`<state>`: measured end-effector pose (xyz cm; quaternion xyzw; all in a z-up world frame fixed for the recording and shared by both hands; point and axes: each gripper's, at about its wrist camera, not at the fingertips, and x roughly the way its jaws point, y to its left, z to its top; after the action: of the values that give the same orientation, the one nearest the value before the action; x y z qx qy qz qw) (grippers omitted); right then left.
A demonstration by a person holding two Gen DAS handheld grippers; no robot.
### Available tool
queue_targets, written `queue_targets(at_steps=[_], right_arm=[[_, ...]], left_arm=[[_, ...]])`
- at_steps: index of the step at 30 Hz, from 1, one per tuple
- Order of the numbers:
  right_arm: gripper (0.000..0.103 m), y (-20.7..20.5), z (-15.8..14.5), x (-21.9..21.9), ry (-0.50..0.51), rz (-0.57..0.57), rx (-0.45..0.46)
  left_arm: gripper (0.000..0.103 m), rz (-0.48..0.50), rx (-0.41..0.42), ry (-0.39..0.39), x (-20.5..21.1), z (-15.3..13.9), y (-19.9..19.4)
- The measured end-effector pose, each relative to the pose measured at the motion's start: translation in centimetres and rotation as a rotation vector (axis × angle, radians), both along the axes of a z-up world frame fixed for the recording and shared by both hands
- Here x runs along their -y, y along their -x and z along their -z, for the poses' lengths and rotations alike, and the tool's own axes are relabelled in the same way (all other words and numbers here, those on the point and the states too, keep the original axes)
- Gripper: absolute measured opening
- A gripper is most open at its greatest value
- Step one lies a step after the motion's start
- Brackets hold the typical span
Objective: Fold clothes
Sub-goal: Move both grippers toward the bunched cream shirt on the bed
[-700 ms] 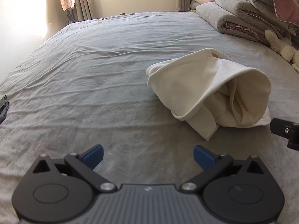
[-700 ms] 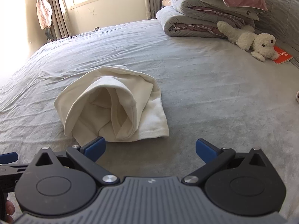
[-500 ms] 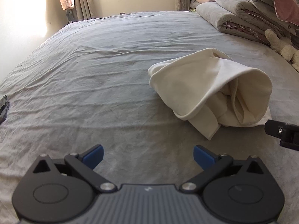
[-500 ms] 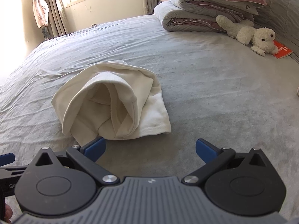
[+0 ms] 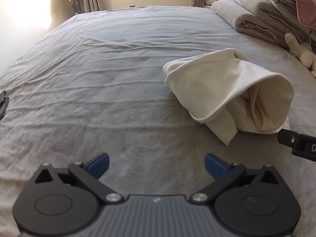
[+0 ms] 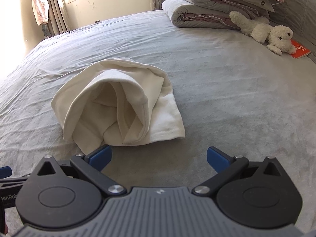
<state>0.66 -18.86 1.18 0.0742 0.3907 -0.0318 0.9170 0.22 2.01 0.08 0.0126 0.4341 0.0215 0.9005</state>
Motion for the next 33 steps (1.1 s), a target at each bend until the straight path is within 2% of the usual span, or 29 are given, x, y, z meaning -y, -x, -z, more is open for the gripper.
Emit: queue_targets(at_steps=[22,33], right_arm=[[0.103,0.2,0.2,0.0,0.031,-0.017,-0.019],[0.103,0.1,0.4,0.0,0.029,-0.023,-0.034]], left_arm=[[0.102,0.004,-0.037,-0.011,0.3,0.9,-0.2],[0.102,-0.001,-0.029,-0.036,0.2,1.0,-0.2]])
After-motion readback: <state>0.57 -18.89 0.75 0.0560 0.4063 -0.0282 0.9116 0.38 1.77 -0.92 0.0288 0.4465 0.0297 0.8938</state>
